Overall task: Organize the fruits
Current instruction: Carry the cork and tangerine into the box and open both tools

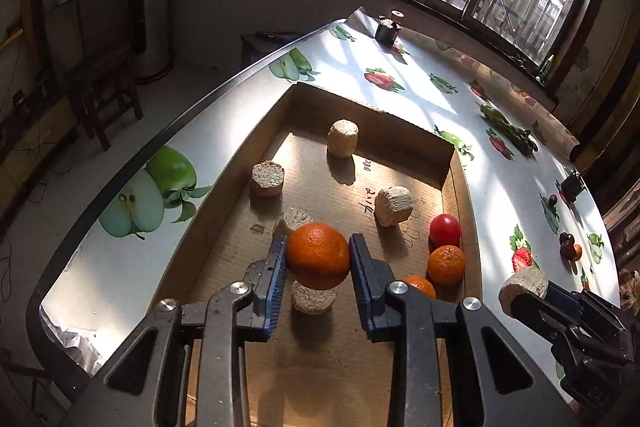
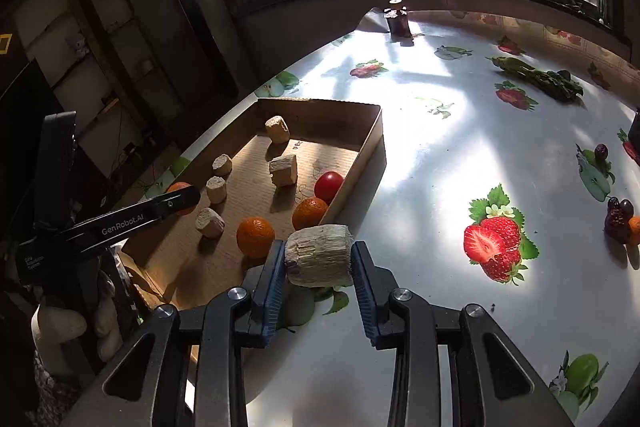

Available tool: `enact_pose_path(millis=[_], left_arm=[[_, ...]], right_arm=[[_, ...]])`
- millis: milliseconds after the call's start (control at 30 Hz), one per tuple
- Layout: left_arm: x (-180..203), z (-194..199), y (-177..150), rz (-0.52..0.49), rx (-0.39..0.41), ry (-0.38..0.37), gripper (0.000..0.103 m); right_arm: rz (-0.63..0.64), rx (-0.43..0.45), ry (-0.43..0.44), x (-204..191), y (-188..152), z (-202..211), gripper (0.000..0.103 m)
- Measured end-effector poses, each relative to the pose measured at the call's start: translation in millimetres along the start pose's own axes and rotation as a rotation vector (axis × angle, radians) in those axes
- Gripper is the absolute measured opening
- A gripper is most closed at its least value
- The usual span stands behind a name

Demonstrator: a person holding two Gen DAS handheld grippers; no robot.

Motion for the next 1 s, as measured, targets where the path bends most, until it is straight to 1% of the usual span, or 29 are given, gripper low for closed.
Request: enact_pose_path(millis=[100,233,267,400,533,600,667,733,800,933,1000], left_arm=[[2.4,-14.7,13.0,-0.027,-0.026,0.014,0.03],[1.0,-39.8,21.9,-0.027,-0.092,-0.01,0.03],[0.8,-44.1,23.5,-0.03,-0.097,-0.01,0.03],[4.5,-53.1,30.6,-0.05,-0.109,-0.016,0.03],[6.9,-58.5,31.8,-0.08,-0.116,0.004,0.03],[6.8,-59.8,32.0,-0.088,-0.119,0.008,0.03],[6.6,-59.9,32.4,-0.09,-0.119,0.011,0.031],[8.0,-58.6,32.2,-0.091,-0.119,-0.009,0.037],[7.7,-56.6,31.6,-0.091,-0.118,-0.016,0.048],[2.7,-46.8,31.7,-0.059,-0.103,-0.022,0.049],[-0.6,-34.3,30.9,-0.033,-0.093,-0.015,0.049]], right_arm=[[0.036,-0.021,-0.005,-14.3,15.4,-24.1,0.036],[0.064,-0.052,-0.027,-21.7,30.1,-53.9,0.036],[0.067,-0.06,-0.034,-22.4,32.3,-60.5,0.036],[0.064,-0.098,-0.037,-21.5,32.6,-82.8,0.036],[0.076,-0.135,-0.056,-20.4,28.1,-101.1,0.036],[0.077,-0.15,-0.059,-19.7,25.1,-107.0,0.036],[0.08,-0.147,-0.066,-19.3,24.3,-108.0,0.036],[0.081,-0.149,-0.07,-19.6,24.1,-108.1,0.036],[0.071,-0.146,-0.069,-18.9,24.0,-107.4,0.036],[0.036,-0.12,-0.048,-17.6,25.2,-100.9,0.041],[0.031,-0.098,-0.043,-18.3,26.4,-92.7,0.044]])
Point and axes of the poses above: each gripper's, at about its wrist camera, not at the fingertips, and z roughly against the way its jaws point, x to its right, y to its top, the point moved 6 cm from there along -z, roughly the way its jaws point, and after that the axes turned 6 degrees about y, right-handed, at the moved point
